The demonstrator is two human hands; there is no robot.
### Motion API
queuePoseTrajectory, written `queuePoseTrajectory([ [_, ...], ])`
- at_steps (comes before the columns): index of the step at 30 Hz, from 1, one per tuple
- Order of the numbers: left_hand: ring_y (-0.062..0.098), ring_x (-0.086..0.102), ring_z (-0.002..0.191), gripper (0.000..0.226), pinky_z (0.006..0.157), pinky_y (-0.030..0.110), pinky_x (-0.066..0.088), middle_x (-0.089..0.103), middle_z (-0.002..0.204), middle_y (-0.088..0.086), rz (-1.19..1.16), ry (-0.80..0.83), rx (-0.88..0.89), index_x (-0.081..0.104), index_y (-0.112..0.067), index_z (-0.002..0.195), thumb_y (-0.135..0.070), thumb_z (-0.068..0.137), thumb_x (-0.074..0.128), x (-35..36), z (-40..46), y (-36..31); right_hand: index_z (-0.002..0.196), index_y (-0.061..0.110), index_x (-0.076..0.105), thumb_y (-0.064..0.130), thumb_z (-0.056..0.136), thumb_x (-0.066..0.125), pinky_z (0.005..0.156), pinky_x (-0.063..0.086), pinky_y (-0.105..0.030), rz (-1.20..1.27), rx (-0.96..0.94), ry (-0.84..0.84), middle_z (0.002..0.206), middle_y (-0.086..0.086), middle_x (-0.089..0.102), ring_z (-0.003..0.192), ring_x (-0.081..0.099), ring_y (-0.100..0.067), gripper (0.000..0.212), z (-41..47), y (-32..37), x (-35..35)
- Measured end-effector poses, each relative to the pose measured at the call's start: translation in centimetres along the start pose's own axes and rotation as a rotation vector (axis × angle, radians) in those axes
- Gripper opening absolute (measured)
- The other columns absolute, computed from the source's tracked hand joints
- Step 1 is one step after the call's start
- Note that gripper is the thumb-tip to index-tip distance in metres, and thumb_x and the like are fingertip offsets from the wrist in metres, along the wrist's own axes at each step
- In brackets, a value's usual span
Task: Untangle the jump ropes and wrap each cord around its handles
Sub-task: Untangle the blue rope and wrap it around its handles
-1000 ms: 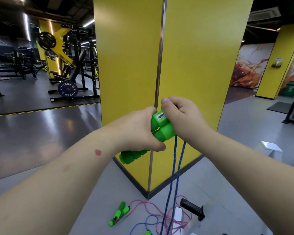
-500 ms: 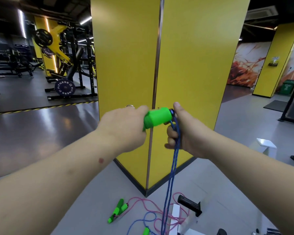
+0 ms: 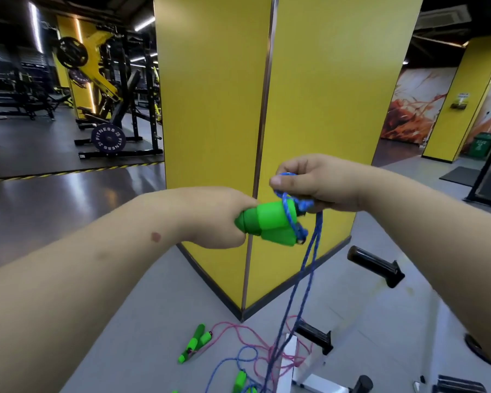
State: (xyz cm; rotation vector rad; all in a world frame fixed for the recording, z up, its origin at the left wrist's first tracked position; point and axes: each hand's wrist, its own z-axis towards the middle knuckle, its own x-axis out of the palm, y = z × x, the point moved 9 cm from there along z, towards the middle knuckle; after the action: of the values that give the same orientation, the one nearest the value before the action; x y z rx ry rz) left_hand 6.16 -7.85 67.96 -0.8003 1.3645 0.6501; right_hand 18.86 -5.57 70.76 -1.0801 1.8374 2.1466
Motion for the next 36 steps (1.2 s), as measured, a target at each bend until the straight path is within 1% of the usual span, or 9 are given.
queuePoseTrajectory([
  [4, 0.013, 0.056, 0.064, 0.010, 0.065, 0.032, 0.047, 0.062, 0.070, -0.001, -0.494, -0.123, -0.034, 0.059, -0.025, 0.085, -0.020, 0.085, 0.066, -2.0, -0.1, 2.6, 0.068, 0.021, 0.052, 0.021, 0.104, 0.043, 0.053, 0.008, -0.030, 0.345, 0.103, -0.035, 0.059, 0.002, 0.027, 0.051, 0.016, -0.012, 0.037, 1.4, -3.5, 1.7],
  [8, 0.018, 0.065, 0.070, 0.027, 0.064, 0.034, 0.051, 0.071, 0.093, 0.011, -0.762, -0.176, -0.217, 0.058, -0.024, 0.103, -0.014, 0.083, 0.072, -0.5, 0.4, 5.9, 0.088, 0.016, 0.058, 0.042, 0.104, 0.040, 0.047, 0.026, -0.027, -0.051, 0.135, -0.147, 0.063, 0.002, 0.039, 0.052, 0.031, -0.015, 0.036, 0.9, -3.9, 3.3],
  [12, 0.022, 0.069, 0.066, 0.027, 0.060, 0.034, 0.053, 0.066, 0.093, 0.007, -0.472, -0.093, -0.374, 0.047, -0.028, 0.106, -0.014, 0.086, 0.059, 0.7, 0.2, 7.1, 0.092, 0.018, 0.063, 0.041, 0.102, 0.049, 0.056, 0.038, -0.030, -0.722, 0.024, -0.123, 0.071, 0.001, 0.053, 0.061, 0.047, -0.014, 0.028, -1.0, -0.5, 3.4],
  [18, 0.016, 0.055, 0.075, 0.037, 0.057, 0.032, 0.040, 0.051, 0.103, -0.002, 0.133, 0.184, -0.222, 0.041, -0.039, 0.113, -0.013, 0.088, 0.050, 3.5, -0.5, 3.0, 0.087, 0.033, 0.071, 0.049, 0.092, 0.065, 0.054, 0.041, -0.026, -0.718, -0.029, -0.041, 0.064, 0.010, 0.055, 0.053, 0.046, -0.005, 0.019, -1.2, 2.7, 1.6],
  [23, 0.006, 0.064, 0.079, 0.035, 0.064, 0.028, 0.054, 0.064, 0.090, -0.012, -0.191, 0.096, -0.037, 0.051, -0.046, 0.112, -0.022, 0.090, 0.063, 0.9, -0.9, 1.1, 0.089, 0.012, 0.073, 0.031, 0.093, 0.070, 0.044, 0.027, -0.025, -0.035, 0.047, -0.082, 0.063, -0.004, 0.042, 0.048, 0.031, -0.014, 0.019, 0.9, -1.5, 0.4],
  [26, 0.024, 0.071, 0.088, 0.034, 0.075, 0.040, 0.058, 0.074, 0.088, -0.007, -0.503, -0.068, -0.042, 0.057, -0.039, 0.112, -0.022, 0.087, 0.073, -1.8, -1.2, 2.7, 0.069, 0.022, 0.071, 0.016, 0.103, 0.051, 0.046, 0.019, -0.025, 0.238, 0.093, -0.065, 0.061, -0.001, 0.036, 0.048, 0.026, -0.011, 0.040, 1.3, -3.9, 1.9],
  [29, 0.031, 0.076, 0.083, 0.035, 0.075, 0.050, 0.062, 0.079, 0.085, 0.002, -0.732, -0.227, -0.146, 0.051, -0.033, 0.113, -0.024, 0.089, 0.075, -2.8, -0.8, 5.1, 0.093, 0.013, 0.069, 0.041, 0.104, 0.048, 0.046, 0.021, -0.026, 0.160, 0.134, -0.022, 0.062, 0.003, 0.031, 0.053, 0.023, -0.012, 0.037, 0.8, -4.4, 4.1],
  [32, 0.018, 0.076, 0.071, 0.041, 0.065, 0.043, 0.064, 0.077, 0.083, -0.001, -0.504, -0.275, -0.221, 0.045, -0.035, 0.120, -0.030, 0.090, 0.072, -2.4, -0.5, 6.3, 0.095, 0.010, 0.061, 0.041, 0.102, 0.051, 0.049, 0.030, -0.029, -0.139, 0.139, -0.083, 0.064, 0.002, 0.037, 0.053, 0.031, -0.014, 0.033, 0.1, -3.6, 4.4],
  [36, 0.022, 0.067, 0.085, 0.052, 0.068, 0.039, 0.058, 0.063, 0.097, -0.003, -0.196, -0.146, -0.260, 0.037, -0.035, 0.136, -0.040, 0.094, 0.066, 0.1, -0.3, 6.5, 0.090, 0.019, 0.066, 0.037, 0.097, 0.057, 0.055, 0.039, -0.031, -0.555, -0.005, -0.102, 0.065, 0.004, 0.050, 0.055, 0.044, -0.010, 0.022, -1.2, -0.1, 4.0],
])
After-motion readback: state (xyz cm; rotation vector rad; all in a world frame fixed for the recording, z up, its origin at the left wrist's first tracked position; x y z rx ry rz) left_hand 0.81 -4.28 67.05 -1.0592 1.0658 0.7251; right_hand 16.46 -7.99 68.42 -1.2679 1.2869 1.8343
